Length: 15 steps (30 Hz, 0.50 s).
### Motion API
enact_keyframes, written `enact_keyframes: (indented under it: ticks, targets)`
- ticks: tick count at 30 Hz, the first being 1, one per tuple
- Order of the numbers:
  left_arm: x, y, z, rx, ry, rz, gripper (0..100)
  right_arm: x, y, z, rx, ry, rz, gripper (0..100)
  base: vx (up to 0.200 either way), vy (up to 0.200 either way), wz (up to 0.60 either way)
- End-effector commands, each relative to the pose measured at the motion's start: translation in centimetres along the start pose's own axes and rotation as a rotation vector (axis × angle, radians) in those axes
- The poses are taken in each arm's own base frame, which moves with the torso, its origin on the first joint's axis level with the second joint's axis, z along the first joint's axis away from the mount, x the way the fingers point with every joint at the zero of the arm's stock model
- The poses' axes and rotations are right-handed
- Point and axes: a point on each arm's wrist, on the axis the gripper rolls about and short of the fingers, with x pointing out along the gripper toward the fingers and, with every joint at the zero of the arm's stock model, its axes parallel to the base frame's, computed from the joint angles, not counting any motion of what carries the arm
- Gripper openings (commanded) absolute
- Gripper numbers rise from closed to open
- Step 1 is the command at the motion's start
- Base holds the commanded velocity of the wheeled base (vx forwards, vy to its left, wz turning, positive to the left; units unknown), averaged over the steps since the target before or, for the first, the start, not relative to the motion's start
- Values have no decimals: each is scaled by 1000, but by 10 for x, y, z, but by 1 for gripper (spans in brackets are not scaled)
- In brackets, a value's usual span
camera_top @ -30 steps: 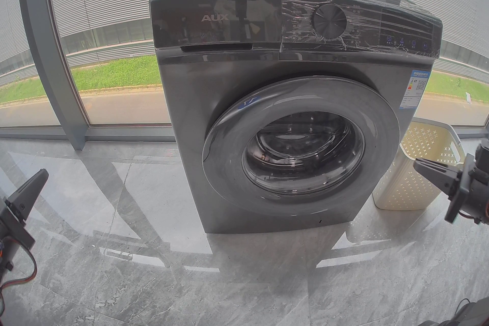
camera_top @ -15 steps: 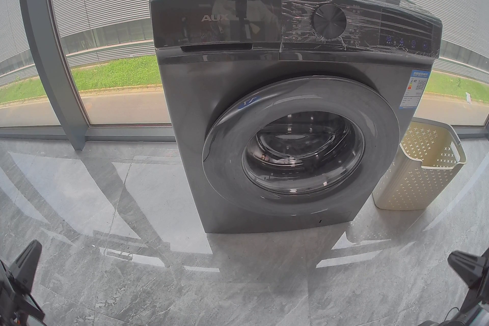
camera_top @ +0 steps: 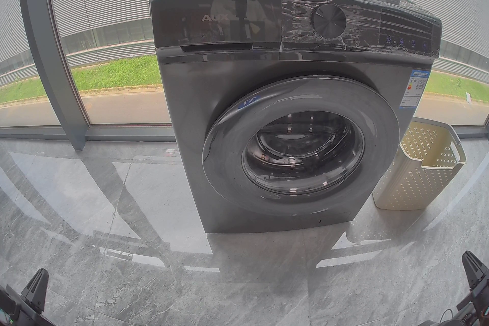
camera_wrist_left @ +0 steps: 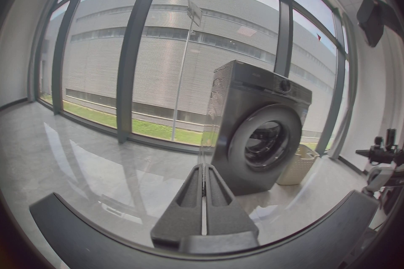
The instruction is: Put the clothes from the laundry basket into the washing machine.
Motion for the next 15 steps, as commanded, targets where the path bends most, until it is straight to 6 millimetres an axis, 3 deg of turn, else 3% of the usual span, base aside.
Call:
enact_keyframes:
  ticks: [1, 5, 7, 10, 12, 15]
  targets:
    - [-1, 4, -7, 32, -1, 106, 0, 0, 0, -2, -2, -9, -46, 0, 0, 0, 0]
    - [-4, 4, -6, 19, -70, 301, 0, 0, 1, -3, 0, -5, -40, 0, 0, 0, 0]
    - [-4, 4, -7, -3, -74, 310, 0, 0, 1, -3, 2, -2, -72, 0, 0, 0, 0]
    - [-5, 4, -7, 0, -84, 251, 0, 0, 2, -3, -31, -16, -61, 0, 0, 0, 0]
    - [-8, 2, -8, 43, -93, 123, 0, 0, 3, -1, -88, -39, -16, 0, 0, 0, 0]
    - [-8, 1, -9, 56, -87, 98, 0, 0, 3, -1, -64, -32, -28, 0, 0, 0, 0]
